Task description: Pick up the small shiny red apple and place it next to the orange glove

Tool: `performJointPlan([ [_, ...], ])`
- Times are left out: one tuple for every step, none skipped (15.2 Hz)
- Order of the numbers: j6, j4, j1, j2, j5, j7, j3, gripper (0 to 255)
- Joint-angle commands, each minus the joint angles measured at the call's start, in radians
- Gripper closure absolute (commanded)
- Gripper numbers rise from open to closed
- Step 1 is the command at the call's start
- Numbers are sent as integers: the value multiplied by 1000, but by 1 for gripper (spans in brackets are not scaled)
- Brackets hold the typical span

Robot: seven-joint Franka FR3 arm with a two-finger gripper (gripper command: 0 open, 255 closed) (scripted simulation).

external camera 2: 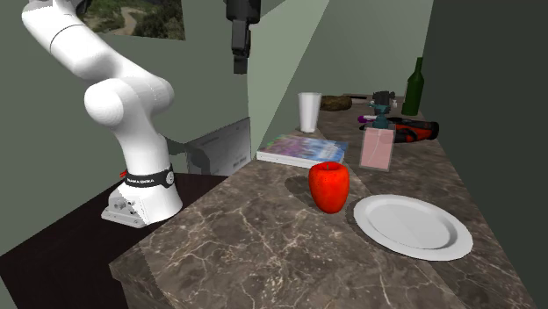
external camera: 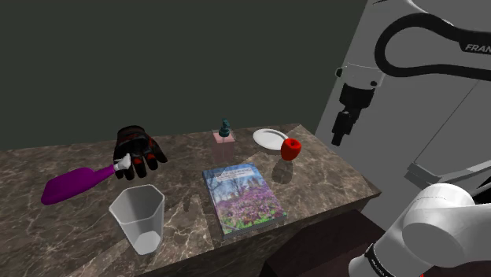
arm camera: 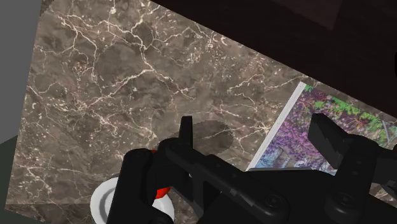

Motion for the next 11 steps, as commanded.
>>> performJointPlan([
  [0, 0, 0, 0, 0, 0, 0, 0],
  [40, -11, -4, 18, -10, -12, -9, 0],
  [79, -21, -8, 37, -19, -24, -18, 0],
  [119, -29, -12, 58, -28, -35, -26, 0],
  [159, -36, -16, 80, -36, -46, -35, 0],
  [199, -41, -19, 104, -44, -57, -44, 0],
  [238, -45, -23, 129, -52, -68, -52, 0],
  [278, -47, -27, 155, -59, -78, -61, 0],
  [317, -48, -31, 182, -66, -89, -69, 0],
  [355, -47, -34, 211, -73, -99, -78, 0],
  [394, -44, -37, 241, -78, -109, -86, 0],
])
